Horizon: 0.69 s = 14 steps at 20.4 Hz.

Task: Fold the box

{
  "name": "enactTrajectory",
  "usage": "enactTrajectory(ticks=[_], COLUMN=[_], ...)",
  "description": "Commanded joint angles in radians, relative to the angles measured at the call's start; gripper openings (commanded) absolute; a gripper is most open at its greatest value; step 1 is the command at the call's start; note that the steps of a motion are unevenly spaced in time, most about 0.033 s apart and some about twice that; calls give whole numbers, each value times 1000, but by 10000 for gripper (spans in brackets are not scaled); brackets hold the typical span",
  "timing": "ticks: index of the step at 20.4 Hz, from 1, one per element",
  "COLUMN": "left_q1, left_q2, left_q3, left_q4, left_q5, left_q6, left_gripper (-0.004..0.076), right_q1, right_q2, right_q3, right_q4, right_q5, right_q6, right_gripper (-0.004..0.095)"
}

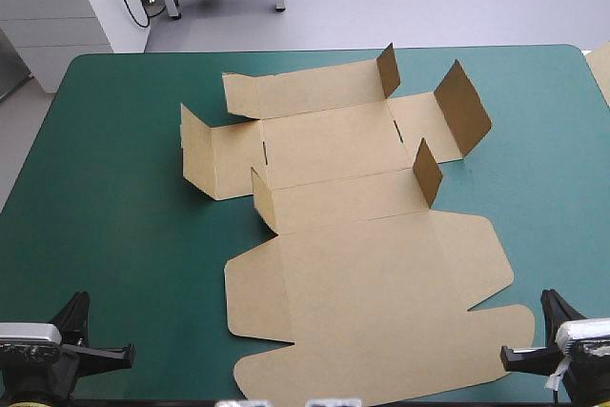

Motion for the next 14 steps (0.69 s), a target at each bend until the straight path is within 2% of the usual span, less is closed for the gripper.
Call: enactTrajectory(ticks=[1, 9, 14], left_q1=[-8, -8, -8], left_q2=[-1, -1, -1], left_q3=[-21, -21, -21], left_q4=[-16, -16, -16], left_q5=[-75, -75, -75], left_q6=[-1, -1, -1], left_gripper=[-8, -8, -8], right_q1=[-3, -3, -3], right_q2=[-25, -25, 25], right_q3=[-30, -28, -43], right_q4=[-8, -8, -31], right_q5=[-80, -86, -201], right_q6=[-4, -6, -24], right_gripper=[-21, -21, -21])
